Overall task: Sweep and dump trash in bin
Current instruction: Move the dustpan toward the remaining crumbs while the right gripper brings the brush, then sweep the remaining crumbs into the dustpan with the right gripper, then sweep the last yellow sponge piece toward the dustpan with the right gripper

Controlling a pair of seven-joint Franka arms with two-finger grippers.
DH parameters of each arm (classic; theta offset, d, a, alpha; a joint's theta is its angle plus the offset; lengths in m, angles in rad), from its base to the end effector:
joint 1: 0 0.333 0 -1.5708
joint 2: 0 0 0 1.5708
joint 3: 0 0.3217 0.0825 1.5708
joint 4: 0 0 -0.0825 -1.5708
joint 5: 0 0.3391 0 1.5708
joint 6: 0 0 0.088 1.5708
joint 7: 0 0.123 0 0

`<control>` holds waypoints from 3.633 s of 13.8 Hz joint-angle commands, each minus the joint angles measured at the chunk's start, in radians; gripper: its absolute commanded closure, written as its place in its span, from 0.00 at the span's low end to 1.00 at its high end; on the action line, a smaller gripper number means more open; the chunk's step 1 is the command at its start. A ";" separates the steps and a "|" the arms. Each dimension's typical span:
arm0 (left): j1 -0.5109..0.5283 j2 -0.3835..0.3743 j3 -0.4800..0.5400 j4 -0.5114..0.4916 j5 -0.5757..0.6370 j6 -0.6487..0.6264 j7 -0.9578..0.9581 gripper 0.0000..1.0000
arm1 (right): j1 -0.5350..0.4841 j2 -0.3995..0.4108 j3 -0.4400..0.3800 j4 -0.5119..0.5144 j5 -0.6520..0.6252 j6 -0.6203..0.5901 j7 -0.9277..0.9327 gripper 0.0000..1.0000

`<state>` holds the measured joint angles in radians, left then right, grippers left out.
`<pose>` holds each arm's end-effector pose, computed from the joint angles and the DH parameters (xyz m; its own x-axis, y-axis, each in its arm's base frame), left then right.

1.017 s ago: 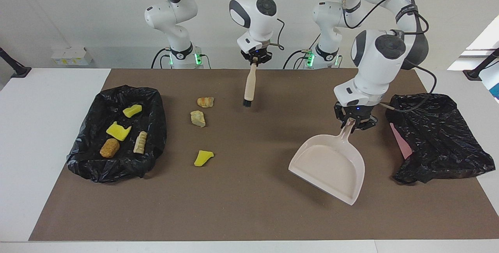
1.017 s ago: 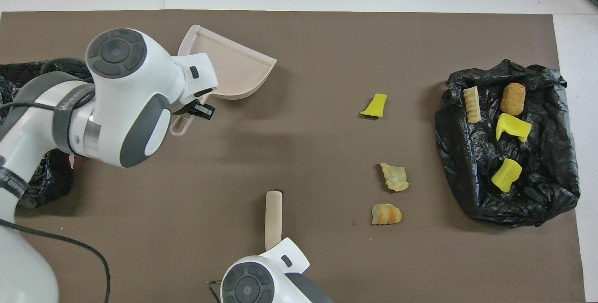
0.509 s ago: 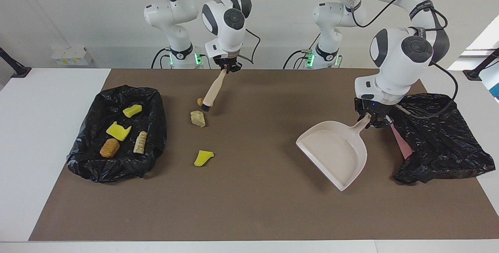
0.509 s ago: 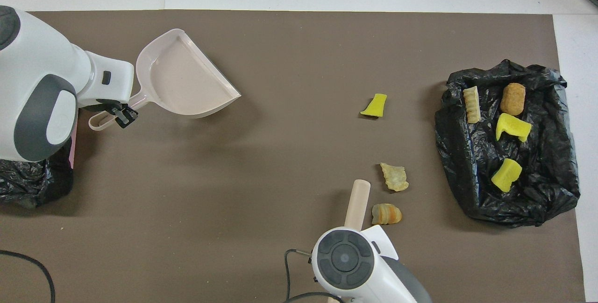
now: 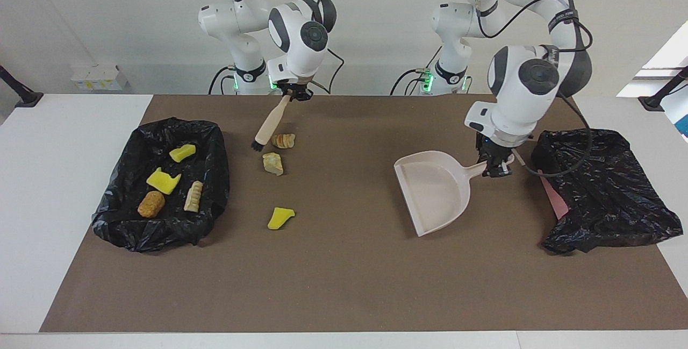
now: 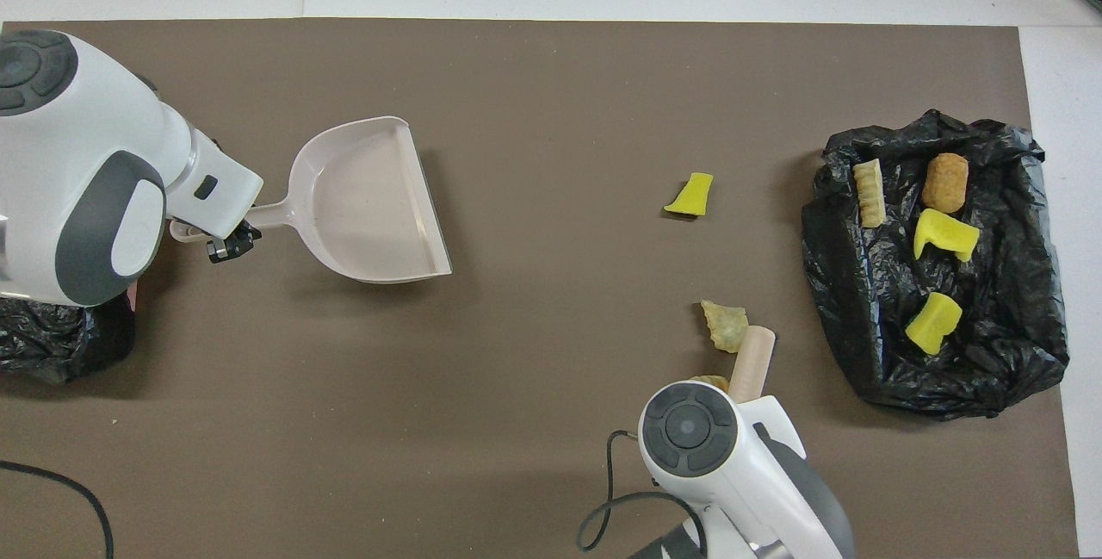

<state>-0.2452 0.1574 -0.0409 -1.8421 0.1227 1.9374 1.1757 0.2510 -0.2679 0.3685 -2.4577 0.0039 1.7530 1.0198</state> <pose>0.5356 -0.1459 0.4442 0.0601 -0.9908 -0.1216 -0.9978 -0.0628 0.0188 0.2821 0.2022 0.3806 0.8816 -0.4475 -0.1500 -0.3528 -0.8360 0.4202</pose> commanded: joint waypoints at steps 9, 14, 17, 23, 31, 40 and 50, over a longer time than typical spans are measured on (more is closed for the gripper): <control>-0.189 -0.180 0.009 -0.374 0.035 0.245 -0.109 1.00 | -0.081 0.010 0.013 -0.121 0.120 0.294 -0.101 1.00; -0.271 -0.180 0.009 -0.397 0.035 0.256 -0.163 1.00 | -0.092 0.232 0.013 0.098 0.140 0.361 -0.083 1.00; -0.285 -0.183 0.006 -0.413 0.034 0.276 -0.232 1.00 | -0.088 0.384 0.013 0.253 0.140 0.382 -0.052 1.00; -0.315 -0.170 0.007 -0.419 0.009 0.298 -0.359 1.00 | 0.045 0.444 0.018 0.301 0.201 0.436 -0.010 1.00; -0.296 -0.139 0.007 -0.417 0.008 0.365 -0.416 1.00 | 0.188 0.440 0.017 0.454 0.114 0.277 -0.063 1.00; -0.262 -0.128 0.009 -0.407 0.006 0.351 -0.429 1.00 | -0.038 0.579 0.009 0.713 -0.195 0.002 -0.427 1.00; -0.281 -0.117 0.009 -0.332 0.005 0.131 -0.593 1.00 | -0.217 0.766 -0.003 0.931 -0.493 -0.167 -0.761 1.00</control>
<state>-0.5183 0.0294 -0.0359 -2.2102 0.1311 2.1511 0.6250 0.0374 0.4469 0.3528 -1.5637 -0.4630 1.6054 0.2817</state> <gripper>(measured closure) 0.674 0.744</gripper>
